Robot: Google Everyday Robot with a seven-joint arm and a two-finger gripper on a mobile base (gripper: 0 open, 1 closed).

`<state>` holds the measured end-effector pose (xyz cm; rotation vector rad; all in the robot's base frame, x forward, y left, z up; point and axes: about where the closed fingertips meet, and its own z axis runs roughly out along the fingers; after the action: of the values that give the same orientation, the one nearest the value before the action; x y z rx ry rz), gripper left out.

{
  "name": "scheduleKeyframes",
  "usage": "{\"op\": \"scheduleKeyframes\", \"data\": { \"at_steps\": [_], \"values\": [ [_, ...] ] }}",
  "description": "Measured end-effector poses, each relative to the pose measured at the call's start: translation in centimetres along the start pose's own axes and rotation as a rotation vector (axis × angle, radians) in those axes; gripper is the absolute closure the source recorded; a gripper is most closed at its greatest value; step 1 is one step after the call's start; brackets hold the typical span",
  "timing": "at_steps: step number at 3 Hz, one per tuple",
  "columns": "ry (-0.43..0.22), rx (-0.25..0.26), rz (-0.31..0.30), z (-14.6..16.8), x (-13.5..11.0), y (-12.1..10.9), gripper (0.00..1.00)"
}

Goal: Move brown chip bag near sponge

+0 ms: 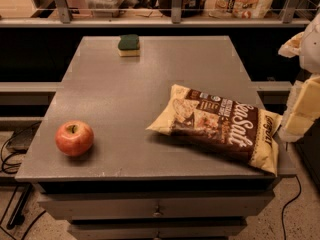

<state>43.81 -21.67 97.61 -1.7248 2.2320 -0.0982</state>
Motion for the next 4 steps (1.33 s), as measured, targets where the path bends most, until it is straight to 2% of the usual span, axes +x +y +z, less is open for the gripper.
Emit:
{"op": "scheduleKeyframes", "data": {
  "at_steps": [1, 2, 3, 4],
  "values": [
    [0.000, 0.000, 0.000, 0.0, 0.0, 0.0, 0.00],
    [-0.073, -0.002, -0.007, 0.6, -0.2, 0.1, 0.00],
    [-0.204, -0.001, -0.003, 2.4, -1.2, 0.3, 0.00],
    [-0.302, 0.002, 0.019, 5.1, -2.2, 0.2, 0.00]
  ]
}}
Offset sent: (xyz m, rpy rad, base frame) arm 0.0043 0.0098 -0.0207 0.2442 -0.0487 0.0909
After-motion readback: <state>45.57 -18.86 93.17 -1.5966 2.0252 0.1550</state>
